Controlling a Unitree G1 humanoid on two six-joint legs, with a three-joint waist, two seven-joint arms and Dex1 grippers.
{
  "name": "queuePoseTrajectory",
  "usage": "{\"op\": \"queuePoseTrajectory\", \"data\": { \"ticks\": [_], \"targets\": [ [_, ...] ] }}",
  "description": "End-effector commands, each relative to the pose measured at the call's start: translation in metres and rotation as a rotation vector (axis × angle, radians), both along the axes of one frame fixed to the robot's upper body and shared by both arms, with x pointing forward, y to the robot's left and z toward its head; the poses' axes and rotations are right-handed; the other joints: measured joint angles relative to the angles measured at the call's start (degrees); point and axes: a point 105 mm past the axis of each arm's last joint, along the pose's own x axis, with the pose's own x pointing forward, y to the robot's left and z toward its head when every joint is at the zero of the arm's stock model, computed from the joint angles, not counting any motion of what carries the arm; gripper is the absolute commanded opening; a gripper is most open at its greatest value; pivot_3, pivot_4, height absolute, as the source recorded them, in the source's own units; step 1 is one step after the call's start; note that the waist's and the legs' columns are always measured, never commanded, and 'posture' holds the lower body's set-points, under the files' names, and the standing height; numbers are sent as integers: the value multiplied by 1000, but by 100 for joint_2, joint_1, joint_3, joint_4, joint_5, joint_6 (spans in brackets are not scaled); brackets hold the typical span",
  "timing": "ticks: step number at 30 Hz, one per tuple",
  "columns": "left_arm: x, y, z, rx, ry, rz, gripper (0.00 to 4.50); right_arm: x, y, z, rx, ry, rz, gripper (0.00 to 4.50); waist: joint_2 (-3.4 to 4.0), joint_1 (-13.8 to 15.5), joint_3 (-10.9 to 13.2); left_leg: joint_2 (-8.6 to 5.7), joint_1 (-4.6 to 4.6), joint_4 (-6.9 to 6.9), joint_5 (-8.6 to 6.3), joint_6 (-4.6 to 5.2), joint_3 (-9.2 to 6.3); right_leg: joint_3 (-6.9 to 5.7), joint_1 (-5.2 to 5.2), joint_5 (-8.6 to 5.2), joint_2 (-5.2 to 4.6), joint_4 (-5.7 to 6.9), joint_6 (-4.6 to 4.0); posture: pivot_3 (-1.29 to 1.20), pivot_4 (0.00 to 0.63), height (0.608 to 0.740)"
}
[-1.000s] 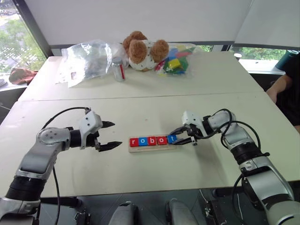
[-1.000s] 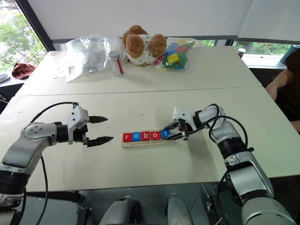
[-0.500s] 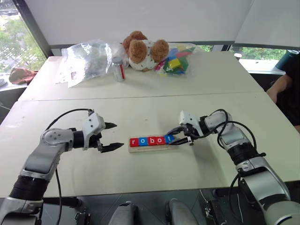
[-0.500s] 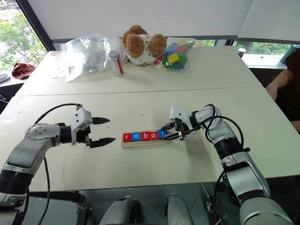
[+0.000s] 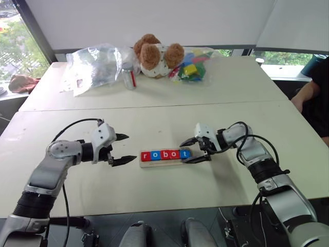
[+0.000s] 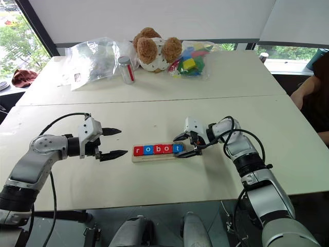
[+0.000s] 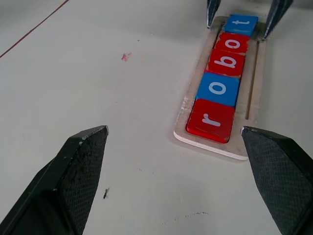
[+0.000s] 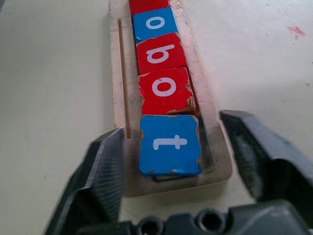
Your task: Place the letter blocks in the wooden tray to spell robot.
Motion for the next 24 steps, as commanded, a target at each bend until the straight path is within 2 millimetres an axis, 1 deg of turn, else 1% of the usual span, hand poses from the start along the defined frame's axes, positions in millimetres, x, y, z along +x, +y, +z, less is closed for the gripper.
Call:
{"op": "queuePoseTrajectory", "data": {
  "ticks": [1, 4, 6, 10, 13, 16, 24],
  "targets": [
    [3, 0, 10, 1, -50, -3, 4500, 2, 4, 22, 60, -69, 1, 4476, 0, 1, 0, 0, 0, 0, 0, 0, 0, 0, 0, 0, 0, 0, 0, 0, 150, 740],
    [3, 1, 11, 1, -52, 2, 4500, 2, 0, 32, 69, -106, -15, 4476, 0, 13, 0, 0, 0, 1, 0, 0, 0, 0, 0, 0, 0, 0, 0, 0, 150, 740],
    [3, 2, 11, 1, -52, 2, 4500, 1, -4, 35, 55, -135, -19, 4476, 0, 17, 0, 0, 0, 1, 0, 0, 0, 0, 0, 0, 0, -1, 0, 0, 150, 740],
    [4, -1, 10, -2, -50, -3, 4500, -3, -10, 29, 4, -165, -3, 4476, 0, 18, 0, 0, 0, 1, 0, 1, 0, 0, 1, 0, -1, -2, 0, 0, 150, 740],
    [5, -2, 11, -3, -49, -8, 4500, -8, -12, 24, 11, -131, -2, 4476, 0, 14, 0, 0, 0, 1, 0, 1, 0, 0, 1, 0, -1, -1, 0, 0, 150, 740],
    [5, -2, 11, -3, -48, -11, 4500, -4, -14, 21, 5, -142, -21, 4476, 0, 2, 0, 0, 0, 1, 0, 1, 1, 0, 1, 0, 0, -1, 0, 0, 150, 740],
    [5, -2, 13, -3, -50, -7, 4500, 9, -13, 22, -1, -165, -35, 4476, 0, 5, 0, 0, 0, 1, 0, 1, 1, 1, 1, 0, 1, -1, 0, 0, 150, 740]
  ]
}}
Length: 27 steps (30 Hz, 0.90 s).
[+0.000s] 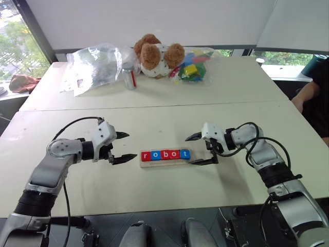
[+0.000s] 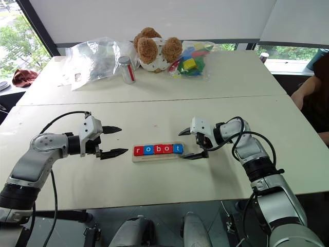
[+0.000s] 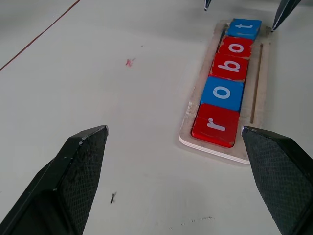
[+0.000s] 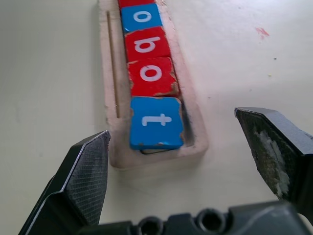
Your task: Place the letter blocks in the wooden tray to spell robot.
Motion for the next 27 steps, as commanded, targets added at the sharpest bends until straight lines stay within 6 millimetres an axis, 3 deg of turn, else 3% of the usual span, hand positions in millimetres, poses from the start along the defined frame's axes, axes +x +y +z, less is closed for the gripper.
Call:
{"op": "queuePoseTrajectory", "data": {
  "ticks": [1, 20, 27],
  "targets": [
    [1, -2, 10, -3, -35, -7, 4500, 7, 6, 11, 6, -57, 19, 4476, 0, 0, 0, 0, 0, 0, 0, 0, 0, 0, 0, 0, 0, 0, 0, 0, 150, 740],
    [0, -4, 9, 2, -23, -15, 4500, 11, 7, 7, -42, -162, 59, 4476, 0, 2, 0, 0, 0, 1, 1, -1, 0, 0, 1, 0, 0, 0, 0, 0, 150, 740],
    [0, -6, 11, -11, -27, -18, 4500, 2, 12, 22, 48, -152, 65, 4476, 0, 6, 0, 0, 0, 1, 1, -1, 0, -1, 0, 0, 0, 1, 0, 0, 150, 740]
  ]
}}
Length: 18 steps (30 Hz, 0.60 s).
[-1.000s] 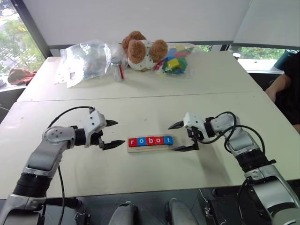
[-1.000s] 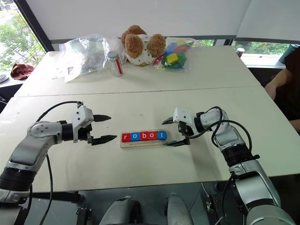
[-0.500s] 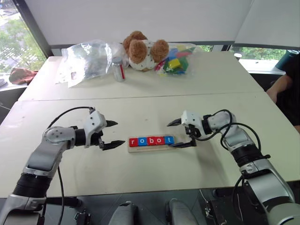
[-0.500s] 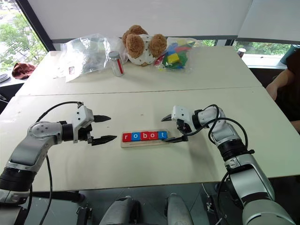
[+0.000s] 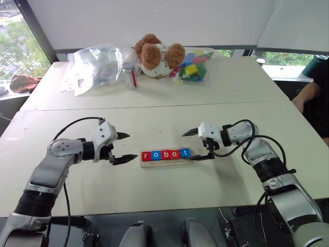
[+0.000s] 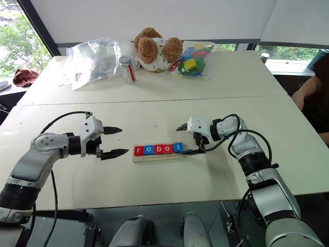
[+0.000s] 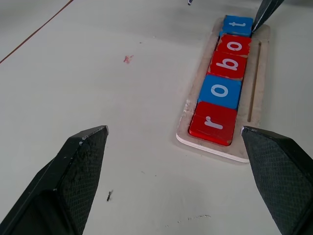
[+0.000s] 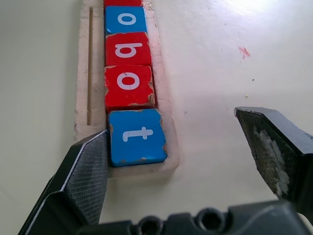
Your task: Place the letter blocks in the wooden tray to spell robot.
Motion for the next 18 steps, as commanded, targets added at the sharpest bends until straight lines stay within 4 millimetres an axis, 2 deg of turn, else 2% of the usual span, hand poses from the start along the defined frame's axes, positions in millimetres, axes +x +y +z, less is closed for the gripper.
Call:
{"op": "queuePoseTrajectory", "data": {
  "ticks": [1, 3, 5, 9, 18],
  "targets": [
    [1, -3, 12, -17, -39, -12, 4500, -6, 6, 25, 99, -22, 11, 4476, 0, 3, 0, 0, 0, 0, 0, 0, 0, 0, 0, 0, 0, 0, 0, 0, 150, 740],
    [0, 1, 12, -15, -35, -2, 4500, -9, 3, 40, 157, -24, -32, 4476, 0, 5, 0, 0, 0, 0, 0, 0, -1, 0, 0, 0, 0, 0, 0, 0, 150, 740],
    [-1, 4, 11, -15, -32, 5, 4500, -8, -4, 44, 153, -46, -75, 4476, 0, 9, 0, 1, -1, 0, 0, 1, -1, 1, 0, 0, -1, 0, 0, 0, 150, 740],
    [-2, 4, 11, -25, -25, 6, 4500, -1, -19, 34, 99, -74, -158, 4476, -1, 13, -1, -1, 0, 2, -1, 1, -1, 1, 2, 0, -3, -1, 0, 0, 150, 740],
    [1, 2, 12, -31, -27, 5, 4500, 10, -23, 11, 46, -67, -193, 4476, -1, -2, -1, 0, 0, 0, 0, 1, 1, 1, 0, 0, 0, 0, 0, 0, 150, 740]
  ]
}}
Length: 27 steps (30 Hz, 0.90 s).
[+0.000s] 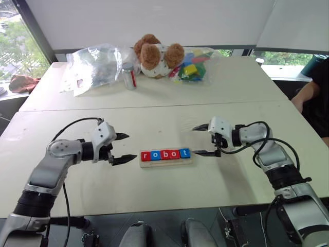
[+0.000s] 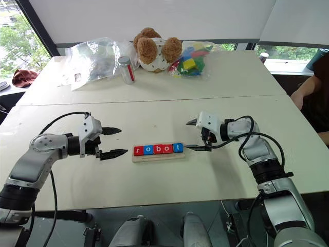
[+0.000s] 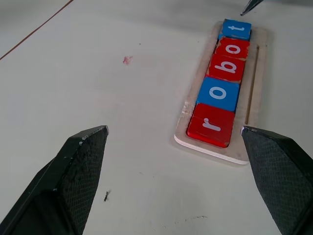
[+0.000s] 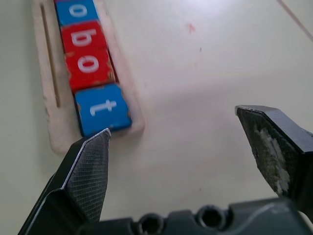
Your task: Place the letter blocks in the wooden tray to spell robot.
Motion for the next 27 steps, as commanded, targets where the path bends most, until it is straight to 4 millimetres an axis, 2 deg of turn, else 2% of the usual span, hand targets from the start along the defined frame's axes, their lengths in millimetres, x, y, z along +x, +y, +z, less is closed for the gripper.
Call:
{"op": "queuePoseTrajectory", "data": {
  "ticks": [1, 27],
  "targets": [
    [1, 1, 11, -12, -40, 1, 4500, 5, 5, 11, 9, -56, 19, 4476, 0, -2, 0, 0, 0, 0, 0, 0, 0, 0, 0, 0, 0, 0, 0, 0, 150, 740],
    [0, -2, 7, -17, -32, 6, 4500, 6, 18, 14, 34, -64, 50, 4476, 0, -2, 0, 0, 0, 0, 0, 0, 0, 0, 0, 0, 2, 0, 0, 0, 150, 740]
  ]
}}
